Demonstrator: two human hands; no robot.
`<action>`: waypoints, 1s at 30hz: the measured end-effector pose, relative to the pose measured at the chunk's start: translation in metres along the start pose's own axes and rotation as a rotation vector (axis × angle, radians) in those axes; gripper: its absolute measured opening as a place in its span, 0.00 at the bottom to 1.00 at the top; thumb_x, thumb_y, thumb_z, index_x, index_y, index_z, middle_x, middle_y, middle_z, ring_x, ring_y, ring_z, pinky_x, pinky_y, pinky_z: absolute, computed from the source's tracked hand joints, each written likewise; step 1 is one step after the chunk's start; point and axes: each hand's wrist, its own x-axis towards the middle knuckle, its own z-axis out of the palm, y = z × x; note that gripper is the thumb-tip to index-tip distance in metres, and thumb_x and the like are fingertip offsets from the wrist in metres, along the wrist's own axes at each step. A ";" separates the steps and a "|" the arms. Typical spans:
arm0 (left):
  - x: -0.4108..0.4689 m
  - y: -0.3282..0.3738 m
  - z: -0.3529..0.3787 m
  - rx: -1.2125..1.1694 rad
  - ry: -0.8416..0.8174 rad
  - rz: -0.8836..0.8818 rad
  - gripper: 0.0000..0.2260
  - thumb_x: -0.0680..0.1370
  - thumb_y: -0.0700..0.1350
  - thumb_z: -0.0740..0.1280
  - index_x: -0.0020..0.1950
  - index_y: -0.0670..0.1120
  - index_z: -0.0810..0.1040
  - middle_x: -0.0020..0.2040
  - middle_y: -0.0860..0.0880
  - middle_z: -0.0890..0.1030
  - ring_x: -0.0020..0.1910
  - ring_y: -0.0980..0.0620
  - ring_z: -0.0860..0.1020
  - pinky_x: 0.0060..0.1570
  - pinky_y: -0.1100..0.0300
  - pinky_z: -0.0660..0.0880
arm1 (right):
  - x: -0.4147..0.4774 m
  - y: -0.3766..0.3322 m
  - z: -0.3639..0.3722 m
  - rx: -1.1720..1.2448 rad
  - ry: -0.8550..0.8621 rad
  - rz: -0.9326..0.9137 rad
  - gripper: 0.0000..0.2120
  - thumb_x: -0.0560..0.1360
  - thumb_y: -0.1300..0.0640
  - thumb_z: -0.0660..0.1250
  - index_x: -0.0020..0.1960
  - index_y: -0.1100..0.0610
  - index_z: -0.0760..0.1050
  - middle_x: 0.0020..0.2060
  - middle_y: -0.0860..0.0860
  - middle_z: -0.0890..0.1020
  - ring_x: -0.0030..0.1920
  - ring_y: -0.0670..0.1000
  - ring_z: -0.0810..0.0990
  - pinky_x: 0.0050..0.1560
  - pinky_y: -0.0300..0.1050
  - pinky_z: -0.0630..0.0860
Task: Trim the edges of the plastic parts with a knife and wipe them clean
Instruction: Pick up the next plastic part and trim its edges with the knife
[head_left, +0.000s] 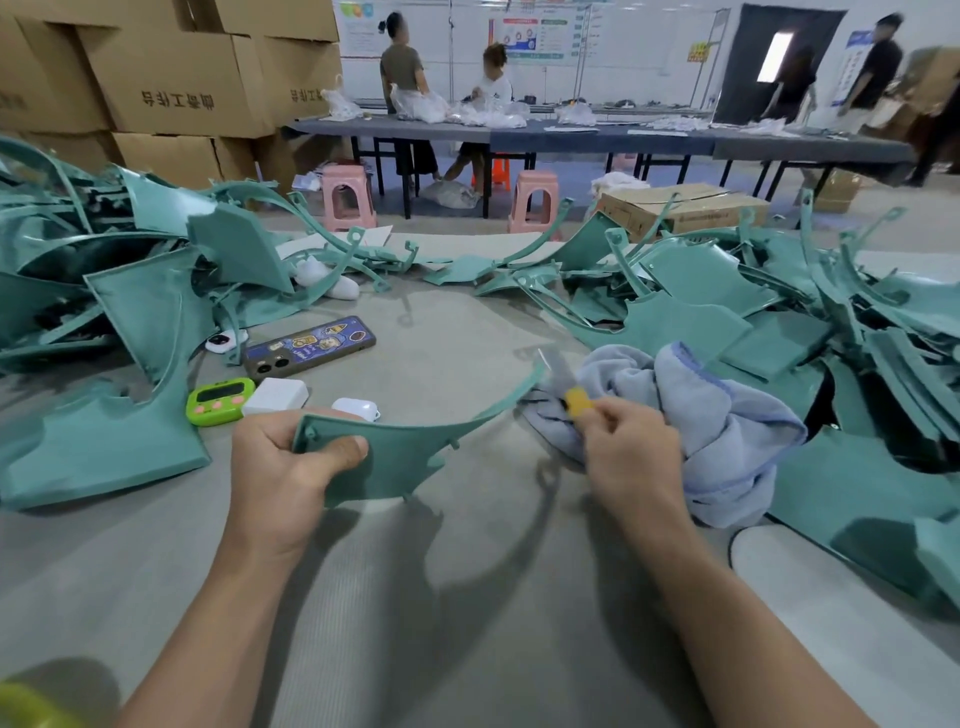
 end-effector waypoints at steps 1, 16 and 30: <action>-0.001 0.001 -0.001 0.020 0.000 0.005 0.12 0.62 0.39 0.72 0.37 0.56 0.87 0.31 0.54 0.84 0.29 0.55 0.78 0.31 0.64 0.77 | 0.005 0.006 -0.003 0.005 0.053 0.109 0.16 0.80 0.54 0.65 0.35 0.59 0.75 0.28 0.53 0.76 0.35 0.56 0.73 0.37 0.50 0.67; -0.031 -0.003 0.052 0.682 -0.330 0.620 0.22 0.65 0.38 0.66 0.53 0.55 0.88 0.62 0.55 0.83 0.58 0.58 0.78 0.65 0.62 0.68 | -0.004 -0.008 -0.002 1.275 -0.410 0.437 0.11 0.76 0.60 0.68 0.41 0.61 0.87 0.50 0.57 0.87 0.48 0.55 0.86 0.53 0.53 0.84; -0.014 -0.018 0.055 -0.230 -0.089 -0.505 0.24 0.75 0.39 0.73 0.70 0.48 0.74 0.65 0.48 0.81 0.54 0.51 0.84 0.53 0.54 0.81 | -0.012 -0.013 -0.005 1.432 -0.434 0.166 0.06 0.73 0.56 0.70 0.42 0.57 0.84 0.55 0.56 0.85 0.56 0.54 0.82 0.60 0.50 0.78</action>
